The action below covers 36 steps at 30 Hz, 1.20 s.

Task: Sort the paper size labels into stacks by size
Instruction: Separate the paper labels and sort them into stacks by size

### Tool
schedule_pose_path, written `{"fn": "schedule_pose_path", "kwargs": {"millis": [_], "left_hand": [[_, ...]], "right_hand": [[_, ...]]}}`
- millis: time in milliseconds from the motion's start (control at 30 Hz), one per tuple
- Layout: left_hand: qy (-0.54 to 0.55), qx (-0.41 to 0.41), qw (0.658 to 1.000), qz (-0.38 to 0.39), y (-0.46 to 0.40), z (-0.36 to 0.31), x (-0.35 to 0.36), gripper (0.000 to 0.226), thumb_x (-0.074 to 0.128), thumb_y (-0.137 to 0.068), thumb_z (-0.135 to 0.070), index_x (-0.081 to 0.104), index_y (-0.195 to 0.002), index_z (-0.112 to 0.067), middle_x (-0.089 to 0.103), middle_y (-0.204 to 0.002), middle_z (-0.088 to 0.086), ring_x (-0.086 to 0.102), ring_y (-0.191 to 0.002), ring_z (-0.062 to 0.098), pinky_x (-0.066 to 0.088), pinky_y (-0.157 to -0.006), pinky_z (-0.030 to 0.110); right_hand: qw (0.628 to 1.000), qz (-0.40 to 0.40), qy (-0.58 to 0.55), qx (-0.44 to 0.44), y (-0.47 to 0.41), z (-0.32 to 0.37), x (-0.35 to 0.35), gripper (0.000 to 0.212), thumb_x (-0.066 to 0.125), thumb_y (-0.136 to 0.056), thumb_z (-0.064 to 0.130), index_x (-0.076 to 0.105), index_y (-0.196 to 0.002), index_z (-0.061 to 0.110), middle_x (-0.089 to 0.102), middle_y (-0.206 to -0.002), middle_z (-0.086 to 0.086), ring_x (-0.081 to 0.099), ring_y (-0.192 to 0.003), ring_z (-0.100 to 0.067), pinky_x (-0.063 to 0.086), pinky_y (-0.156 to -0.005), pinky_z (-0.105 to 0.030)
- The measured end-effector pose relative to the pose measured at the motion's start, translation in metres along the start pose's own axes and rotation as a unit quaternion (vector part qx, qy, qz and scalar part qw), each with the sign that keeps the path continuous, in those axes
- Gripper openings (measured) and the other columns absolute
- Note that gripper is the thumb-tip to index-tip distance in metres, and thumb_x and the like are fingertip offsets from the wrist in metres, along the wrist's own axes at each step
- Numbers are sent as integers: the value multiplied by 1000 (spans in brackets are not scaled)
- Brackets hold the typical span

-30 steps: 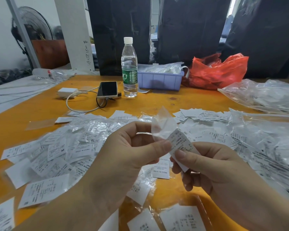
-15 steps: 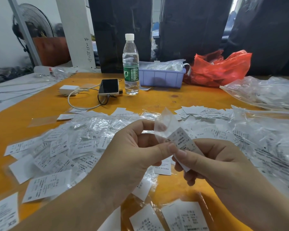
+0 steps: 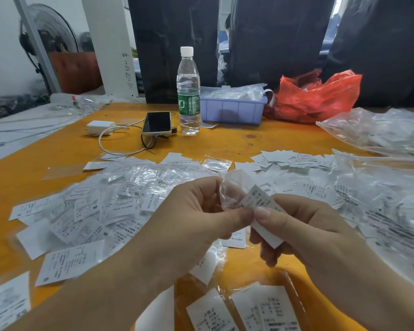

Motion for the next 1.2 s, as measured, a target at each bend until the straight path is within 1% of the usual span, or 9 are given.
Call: {"fn": "schedule_pose_path", "kwargs": {"millis": [233, 333, 400, 600, 700, 833, 1000, 1100, 1200], "left_hand": [[4, -34, 999, 21, 0, 11, 4, 13, 78, -68, -27, 76, -81, -28, 72, -79, -1, 64, -72, 8, 50, -59, 17], [8, -46, 999, -13, -2, 13, -4, 28, 82, -62, -39, 74, -88, -29, 71, -78, -5, 65, -70, 7, 51, -63, 21], [24, -34, 998, -44, -2, 10, -12, 27, 80, -62, -43, 73, -85, -31, 69, -74, -8, 63, -67, 7, 51, -62, 22], [18, -8, 994, -106, 0, 2, -28, 4, 75, -77, -23, 74, -75, -26, 67, -68, -2, 61, -61, 10, 52, -58, 21], [11, 8, 992, -128, 1, -1, -31, 14, 72, -81, -15, 73, -78, -29, 70, -68, -1, 62, -58, 9, 51, -56, 20], [20, 33, 987, -154, 4, -5, -37, 13, 71, -69, -31, 72, -82, -29, 72, -72, 0, 63, -58, 9, 51, -54, 20], [8, 23, 988, -155, 3, -3, -37, 3, 72, -82, -28, 70, -83, -25, 71, -71, -3, 63, -61, 9, 52, -55, 22], [-24, 20, 992, -124, 2, -3, -29, 25, 72, -71, -52, 72, -82, -30, 69, -72, -7, 64, -66, 6, 54, -59, 21], [-63, 33, 988, -136, 3, -6, -29, 24, 71, -69, -52, 72, -79, -31, 67, -68, -6, 63, -63, 5, 53, -59, 19]], "right_hand": [[998, -45, 24, -47, 0, 13, -10, 16, 68, -74, 32, 73, -74, 17, 63, -60, -8, 57, -53, -19, 47, -52, -27], [995, -63, 46, -56, 1, 14, -15, 15, 67, -74, 32, 72, -73, 18, 63, -59, -8, 57, -51, -18, 47, -52, -27], [993, -81, 55, -59, 2, 15, -20, 15, 65, -74, 31, 71, -73, 17, 63, -58, -7, 56, -50, -17, 46, -51, -26], [987, -119, 74, -74, 3, 19, -29, 15, 64, -74, 32, 71, -74, 18, 62, -56, -4, 55, -48, -15, 45, -49, -27], [986, -131, 71, -79, 3, 21, -31, 15, 64, -73, 30, 71, -73, 17, 61, -55, -5, 54, -48, -16, 44, -48, -28], [983, -147, 70, -89, 5, 24, -35, 14, 63, -72, 28, 71, -73, 17, 61, -55, -6, 53, -47, -16, 44, -48, -30], [983, -147, 72, -85, 5, 24, -35, 15, 63, -72, 28, 71, -73, 15, 60, -54, -7, 52, -47, -17, 44, -48, -31], [985, -133, 83, -74, 4, 21, -31, 14, 63, -72, 29, 71, -71, 17, 59, -53, -6, 52, -46, -17, 43, -49, -31], [986, -124, 93, -69, 4, 20, -27, 15, 62, -71, 31, 70, -70, 19, 60, -53, -5, 53, -46, -15, 44, -49, -30]]}}
Point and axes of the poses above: each hand's wrist, its own y-axis away from the middle knuckle, its own x-axis out of the palm, z = x × y, the point moved 10 cm from there along -y, towards the middle knuckle
